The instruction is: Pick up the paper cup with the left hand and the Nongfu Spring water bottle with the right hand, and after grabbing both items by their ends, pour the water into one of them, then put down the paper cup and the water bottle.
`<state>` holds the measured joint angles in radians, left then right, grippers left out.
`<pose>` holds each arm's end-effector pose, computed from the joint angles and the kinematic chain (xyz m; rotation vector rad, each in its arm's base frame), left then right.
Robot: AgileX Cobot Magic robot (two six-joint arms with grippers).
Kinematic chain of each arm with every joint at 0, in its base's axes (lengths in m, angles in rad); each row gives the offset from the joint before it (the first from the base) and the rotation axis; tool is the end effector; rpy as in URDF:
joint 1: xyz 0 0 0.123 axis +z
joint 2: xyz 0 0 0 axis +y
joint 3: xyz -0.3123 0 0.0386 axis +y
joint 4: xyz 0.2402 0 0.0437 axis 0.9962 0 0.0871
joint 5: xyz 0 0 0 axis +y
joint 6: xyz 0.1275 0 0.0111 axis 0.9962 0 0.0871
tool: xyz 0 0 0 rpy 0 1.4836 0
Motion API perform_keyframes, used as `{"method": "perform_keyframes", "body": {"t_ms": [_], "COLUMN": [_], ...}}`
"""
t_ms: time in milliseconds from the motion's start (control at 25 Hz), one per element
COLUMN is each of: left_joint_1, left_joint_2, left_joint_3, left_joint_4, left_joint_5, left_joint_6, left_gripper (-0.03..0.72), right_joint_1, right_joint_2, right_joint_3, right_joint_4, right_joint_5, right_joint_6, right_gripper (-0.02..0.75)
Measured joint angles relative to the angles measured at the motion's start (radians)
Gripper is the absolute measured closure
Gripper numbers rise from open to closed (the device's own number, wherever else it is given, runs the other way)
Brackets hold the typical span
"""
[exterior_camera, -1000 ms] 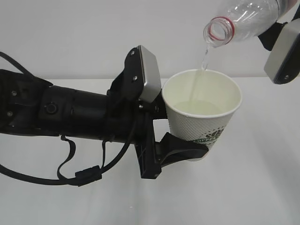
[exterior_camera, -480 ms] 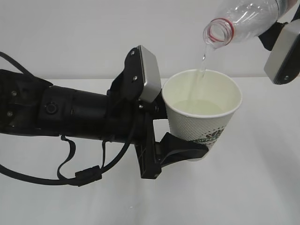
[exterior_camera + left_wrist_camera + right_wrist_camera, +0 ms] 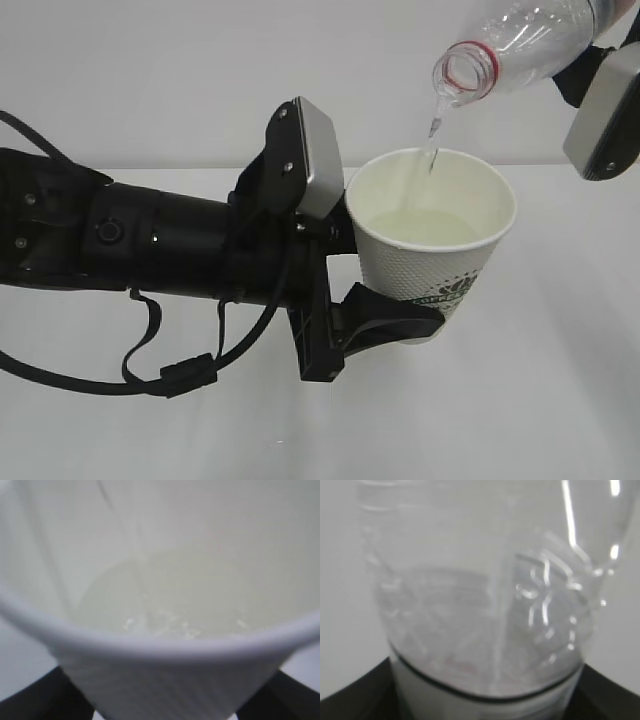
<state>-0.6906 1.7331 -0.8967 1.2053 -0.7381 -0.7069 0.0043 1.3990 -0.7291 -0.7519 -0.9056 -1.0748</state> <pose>0.2358 -0.2991 0.2340 1.3830 1.4540 -0.8731 0.3062 0.0701 0.3403 -1.3538 0.6332 -0.9074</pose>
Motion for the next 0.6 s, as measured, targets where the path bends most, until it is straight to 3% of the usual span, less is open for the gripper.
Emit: {"method": "perform_keyframes", "body": {"t_ms": [600], "left_joint_1": [0.0], "left_joint_2": [0.0], "left_joint_3": [0.0], "left_joint_4": [0.001], "left_joint_5": [0.0], "left_joint_6": [0.0], "left_gripper": [0.145], "right_joint_1": [0.0], "right_joint_2": [-0.001], "right_joint_3": [0.0], "right_joint_4": [0.002], "right_joint_5": [-0.001], "right_joint_6": [-0.014], "right_gripper": [0.236]}}
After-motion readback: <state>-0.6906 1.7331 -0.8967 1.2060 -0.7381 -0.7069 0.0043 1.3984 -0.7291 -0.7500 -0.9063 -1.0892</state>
